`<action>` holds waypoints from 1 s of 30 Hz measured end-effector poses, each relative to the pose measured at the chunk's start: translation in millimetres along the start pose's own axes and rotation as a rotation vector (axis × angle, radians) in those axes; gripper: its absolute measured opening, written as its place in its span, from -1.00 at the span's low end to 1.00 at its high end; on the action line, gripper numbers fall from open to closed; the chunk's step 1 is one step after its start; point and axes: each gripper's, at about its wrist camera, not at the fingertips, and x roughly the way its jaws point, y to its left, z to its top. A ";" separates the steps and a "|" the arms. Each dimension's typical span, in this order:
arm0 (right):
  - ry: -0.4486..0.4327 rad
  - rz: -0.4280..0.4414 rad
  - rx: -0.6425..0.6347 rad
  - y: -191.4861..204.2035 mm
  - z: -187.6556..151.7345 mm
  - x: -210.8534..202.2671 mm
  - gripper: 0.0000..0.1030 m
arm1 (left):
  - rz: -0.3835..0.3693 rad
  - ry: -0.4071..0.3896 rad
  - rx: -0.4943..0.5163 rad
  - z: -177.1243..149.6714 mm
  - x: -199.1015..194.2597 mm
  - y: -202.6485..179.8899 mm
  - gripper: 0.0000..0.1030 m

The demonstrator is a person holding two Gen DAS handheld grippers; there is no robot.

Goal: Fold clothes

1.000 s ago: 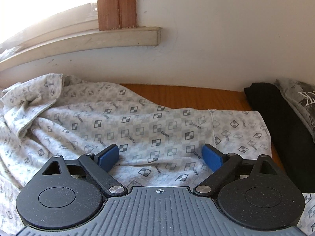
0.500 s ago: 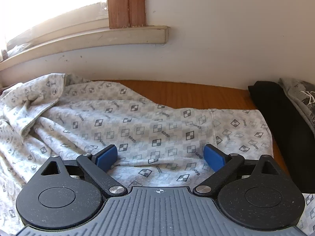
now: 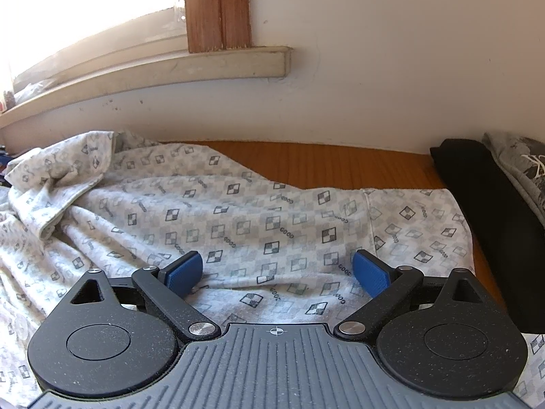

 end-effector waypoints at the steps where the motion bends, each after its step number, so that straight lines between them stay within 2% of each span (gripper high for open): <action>1: -0.001 0.002 0.003 -0.6 0.1 -0.3 0.84 | -0.009 0.003 -0.009 1.0 0.4 -0.9 -0.52; 2: -0.001 0.003 0.004 -1.2 0.2 -0.4 0.84 | 0.023 0.010 -0.018 2.4 1.4 -1.7 -0.91; 5: -0.002 0.006 0.003 -2.0 0.3 -0.7 0.84 | 0.159 0.011 -0.015 8.1 3.0 -6.2 -0.95; 10: -0.008 0.017 -0.006 -3.1 0.1 -2.2 0.84 | 0.446 -0.148 0.017 23.6 -7.6 -16.9 -0.95; 12: -0.007 0.015 -0.006 -4.3 -0.1 -2.1 0.84 | 0.413 -0.122 0.027 27.9 -1.7 -21.1 -0.93; 15: -0.009 0.015 -0.003 -5.3 0.0 -2.5 0.84 | 0.428 -0.101 0.033 24.5 5.5 -25.3 -0.81; 16: -0.011 0.016 0.000 -5.5 0.0 -2.9 0.84 | 0.426 -0.105 0.009 23.0 4.8 -23.8 -0.67; 18: -0.014 0.018 0.006 -6.2 -0.1 -3.6 0.84 | 0.405 -0.116 -0.049 19.3 -1.2 -18.4 0.11; 19: -0.015 0.020 0.009 -6.7 -0.1 -3.8 0.84 | 0.396 -0.129 -0.064 17.2 -6.5 -18.0 0.22; 22: -0.015 0.023 0.013 -7.2 0.1 -4.1 0.84 | 0.350 -0.142 -0.104 9.4 -21.1 -19.9 0.26; 25: -0.014 0.024 0.013 -7.6 0.4 -3.3 0.84 | 0.333 -0.149 -0.103 2.8 -29.3 -30.1 0.43; 28: -0.015 0.024 0.013 -7.8 -0.2 -3.5 0.84 | 0.300 -0.161 -0.090 8.4 -26.0 -49.8 0.53; 30: -0.013 0.019 0.008 -6.6 -0.5 -3.0 0.84 | 0.245 -0.175 -0.090 16.6 -15.5 -60.9 0.60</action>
